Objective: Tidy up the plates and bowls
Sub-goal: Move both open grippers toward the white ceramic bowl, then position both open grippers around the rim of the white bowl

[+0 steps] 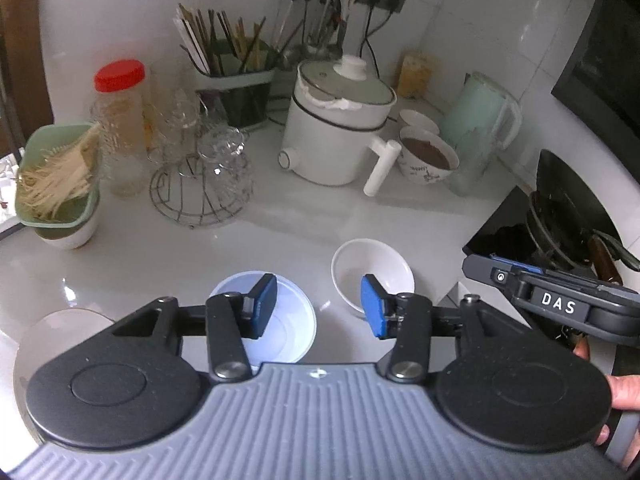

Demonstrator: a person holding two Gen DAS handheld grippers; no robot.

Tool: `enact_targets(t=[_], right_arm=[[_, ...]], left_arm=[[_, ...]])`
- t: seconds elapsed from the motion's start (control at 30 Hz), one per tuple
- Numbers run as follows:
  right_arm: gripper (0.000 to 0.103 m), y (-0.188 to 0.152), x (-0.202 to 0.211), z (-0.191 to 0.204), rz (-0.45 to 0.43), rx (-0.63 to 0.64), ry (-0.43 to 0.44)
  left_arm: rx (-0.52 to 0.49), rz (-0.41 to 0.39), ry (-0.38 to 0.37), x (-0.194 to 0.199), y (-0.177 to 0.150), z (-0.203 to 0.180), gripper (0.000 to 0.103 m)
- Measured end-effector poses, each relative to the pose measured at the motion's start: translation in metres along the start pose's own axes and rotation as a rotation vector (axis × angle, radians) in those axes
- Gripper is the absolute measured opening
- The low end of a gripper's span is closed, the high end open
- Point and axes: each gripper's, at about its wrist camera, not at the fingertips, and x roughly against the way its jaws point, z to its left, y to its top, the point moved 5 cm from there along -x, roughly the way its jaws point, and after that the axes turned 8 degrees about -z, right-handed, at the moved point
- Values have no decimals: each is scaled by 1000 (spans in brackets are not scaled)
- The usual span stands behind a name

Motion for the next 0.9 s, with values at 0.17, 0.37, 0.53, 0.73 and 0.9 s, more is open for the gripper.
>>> enact_targets(t=[0.17,0.37,0.53,0.73,0.9], right_arm=[[53,-1,-11,-8,30,-27,-16],[67,4,-28,-22,39,-74,-45],[71,9,-44,-34,51,-104,-76],[89,16,-65,-62,49,-188,-134],[89,10,-89,-74,107,-251,-133]], left_arm=[[-6,31,2,-23,7,-1,70],[-20,62,-27,-52,18,-7,71],[-45,91,-32,-75,26,-12,85],[-69,132,-39,-103,35,-14,90],[-87,150,-47,-123,38,-18,90]])
